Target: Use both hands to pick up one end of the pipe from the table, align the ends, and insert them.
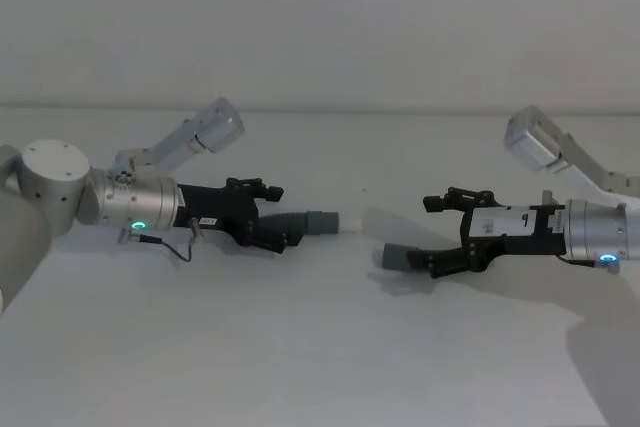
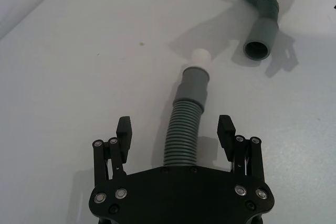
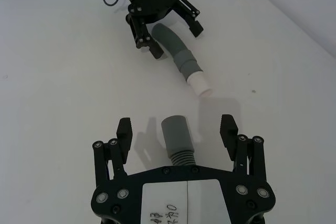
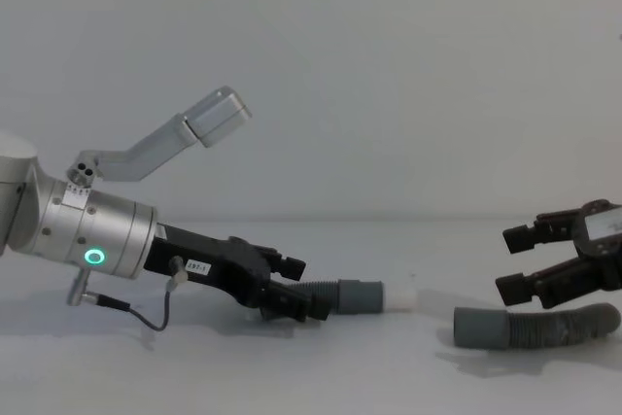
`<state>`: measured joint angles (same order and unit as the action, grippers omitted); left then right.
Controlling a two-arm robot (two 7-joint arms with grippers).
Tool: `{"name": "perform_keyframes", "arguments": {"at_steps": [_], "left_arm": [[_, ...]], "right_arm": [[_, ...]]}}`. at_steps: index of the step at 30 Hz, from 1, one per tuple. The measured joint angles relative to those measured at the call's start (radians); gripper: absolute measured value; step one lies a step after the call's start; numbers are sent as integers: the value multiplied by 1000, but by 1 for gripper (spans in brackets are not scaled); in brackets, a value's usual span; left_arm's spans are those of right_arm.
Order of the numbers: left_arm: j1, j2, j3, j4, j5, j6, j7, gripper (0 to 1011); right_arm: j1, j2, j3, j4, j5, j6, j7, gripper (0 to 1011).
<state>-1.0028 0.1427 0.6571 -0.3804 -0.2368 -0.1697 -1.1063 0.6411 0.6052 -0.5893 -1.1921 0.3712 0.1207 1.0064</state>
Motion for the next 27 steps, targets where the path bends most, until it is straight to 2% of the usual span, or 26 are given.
{"name": "perform_keyframes", "arguments": {"at_steps": [27], "left_arm": [[1,-5,-4,-5,-1,12,-18,1000]], "right_arm": [[-4,4,-3,-7,7,-6,-12,1000]]}}
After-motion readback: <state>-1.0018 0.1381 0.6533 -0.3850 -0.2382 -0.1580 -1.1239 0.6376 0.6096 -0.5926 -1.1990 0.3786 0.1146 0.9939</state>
